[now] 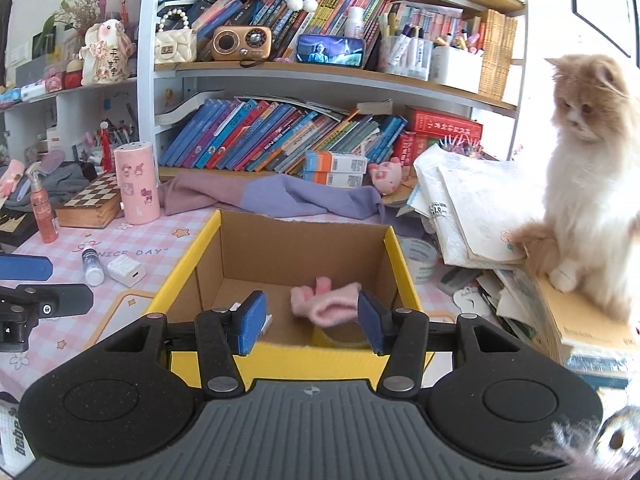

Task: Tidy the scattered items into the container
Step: 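Withdraw both open tools from the yellow box back over the table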

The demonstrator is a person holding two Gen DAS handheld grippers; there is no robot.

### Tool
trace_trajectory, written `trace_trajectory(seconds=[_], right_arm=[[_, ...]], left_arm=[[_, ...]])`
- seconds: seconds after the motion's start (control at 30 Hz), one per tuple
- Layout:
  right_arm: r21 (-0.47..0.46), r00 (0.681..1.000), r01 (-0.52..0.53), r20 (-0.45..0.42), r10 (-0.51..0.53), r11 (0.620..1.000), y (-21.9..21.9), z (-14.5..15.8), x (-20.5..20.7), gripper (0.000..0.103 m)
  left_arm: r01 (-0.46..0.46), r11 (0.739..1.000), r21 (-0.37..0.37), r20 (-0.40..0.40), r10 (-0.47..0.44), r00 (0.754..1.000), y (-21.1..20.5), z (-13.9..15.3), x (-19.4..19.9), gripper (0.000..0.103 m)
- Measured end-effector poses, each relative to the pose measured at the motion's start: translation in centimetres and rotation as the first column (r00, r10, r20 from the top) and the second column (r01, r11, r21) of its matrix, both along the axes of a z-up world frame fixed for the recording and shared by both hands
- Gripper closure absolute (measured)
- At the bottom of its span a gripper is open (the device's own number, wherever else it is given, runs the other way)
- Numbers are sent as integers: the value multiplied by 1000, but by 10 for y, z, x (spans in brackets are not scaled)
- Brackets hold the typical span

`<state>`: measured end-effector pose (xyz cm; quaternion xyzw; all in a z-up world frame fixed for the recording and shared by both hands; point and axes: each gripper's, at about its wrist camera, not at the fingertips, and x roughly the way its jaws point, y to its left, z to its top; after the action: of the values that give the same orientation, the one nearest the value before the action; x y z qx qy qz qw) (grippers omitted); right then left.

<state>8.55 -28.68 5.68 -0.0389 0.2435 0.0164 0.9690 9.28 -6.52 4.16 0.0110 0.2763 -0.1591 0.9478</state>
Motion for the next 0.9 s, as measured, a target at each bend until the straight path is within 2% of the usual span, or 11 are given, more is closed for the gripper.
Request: trace_trajectory(seconds=[0.5,0.83,0.9], right_arm=[[71,996,76,-57,-72,995,59,-25,-52,54],[85,991,74,-115,-64,994,88,-42,-72,54],[93,989,70,-139,-56,993,94,-47,-74,54]], left_arm=[[-25,1000,18,-29,25,999,54,-12,-39,36],[-24,999,32,-69,26,997,75,-26,-61,36],[-30,999,32,-79,33,996,79,-29,-64,29]])
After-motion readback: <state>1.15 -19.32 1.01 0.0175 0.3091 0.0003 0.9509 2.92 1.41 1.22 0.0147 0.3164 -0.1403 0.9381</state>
